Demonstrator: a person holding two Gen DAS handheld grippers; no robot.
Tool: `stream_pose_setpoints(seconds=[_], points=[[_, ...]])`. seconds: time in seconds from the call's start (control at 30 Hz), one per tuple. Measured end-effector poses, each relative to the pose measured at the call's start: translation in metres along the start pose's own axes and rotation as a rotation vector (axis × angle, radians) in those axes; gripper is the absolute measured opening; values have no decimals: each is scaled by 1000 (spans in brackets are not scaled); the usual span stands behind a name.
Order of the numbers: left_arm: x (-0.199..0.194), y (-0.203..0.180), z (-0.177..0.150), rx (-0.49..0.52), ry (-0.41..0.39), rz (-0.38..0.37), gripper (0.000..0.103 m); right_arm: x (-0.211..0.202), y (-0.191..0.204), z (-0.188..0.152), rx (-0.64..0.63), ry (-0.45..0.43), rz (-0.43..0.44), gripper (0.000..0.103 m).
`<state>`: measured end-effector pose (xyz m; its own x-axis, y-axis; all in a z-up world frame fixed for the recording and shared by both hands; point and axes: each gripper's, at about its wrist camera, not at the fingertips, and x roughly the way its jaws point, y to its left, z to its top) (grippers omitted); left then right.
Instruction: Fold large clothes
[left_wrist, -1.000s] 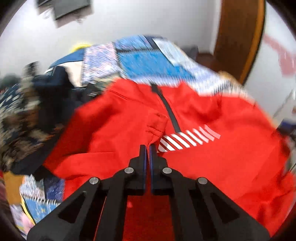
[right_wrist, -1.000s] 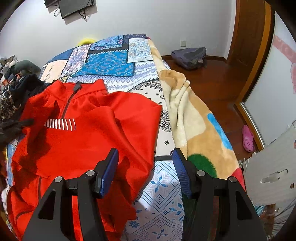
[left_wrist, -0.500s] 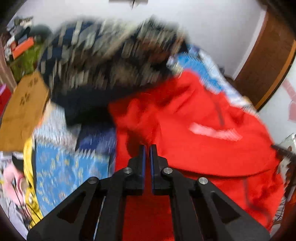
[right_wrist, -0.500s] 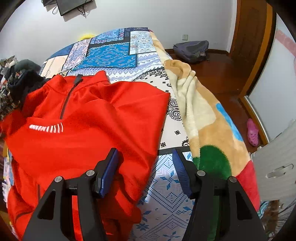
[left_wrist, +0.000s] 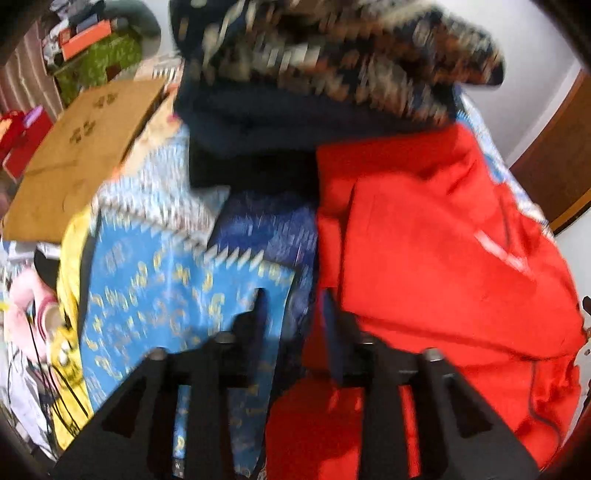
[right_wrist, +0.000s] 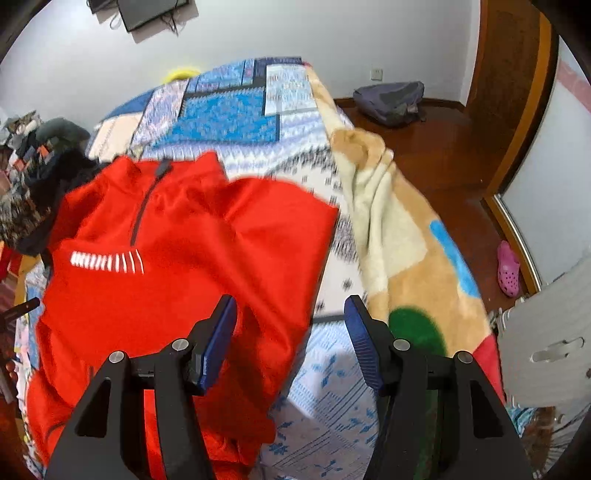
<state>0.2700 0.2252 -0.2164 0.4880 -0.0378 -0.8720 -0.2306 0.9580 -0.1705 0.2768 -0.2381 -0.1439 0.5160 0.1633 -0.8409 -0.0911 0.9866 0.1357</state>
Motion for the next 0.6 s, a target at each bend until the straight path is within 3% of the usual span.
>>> stream_pose_setpoints(seconds=[0.2,0.37,0.47,0.6], points=[[6,-11,29,-26,-27,-102,54,0,-13,38,37,-24,39,56],[46,-10,37,-97,72,-224,55,43,-24,57,91,95,139,56],[73,-6,35,-137,133,-241,55,77,-29,51,151,204,182,56],[89,-3,31,-191,156,-339,55,71,-20,42,108,177,214,56]])
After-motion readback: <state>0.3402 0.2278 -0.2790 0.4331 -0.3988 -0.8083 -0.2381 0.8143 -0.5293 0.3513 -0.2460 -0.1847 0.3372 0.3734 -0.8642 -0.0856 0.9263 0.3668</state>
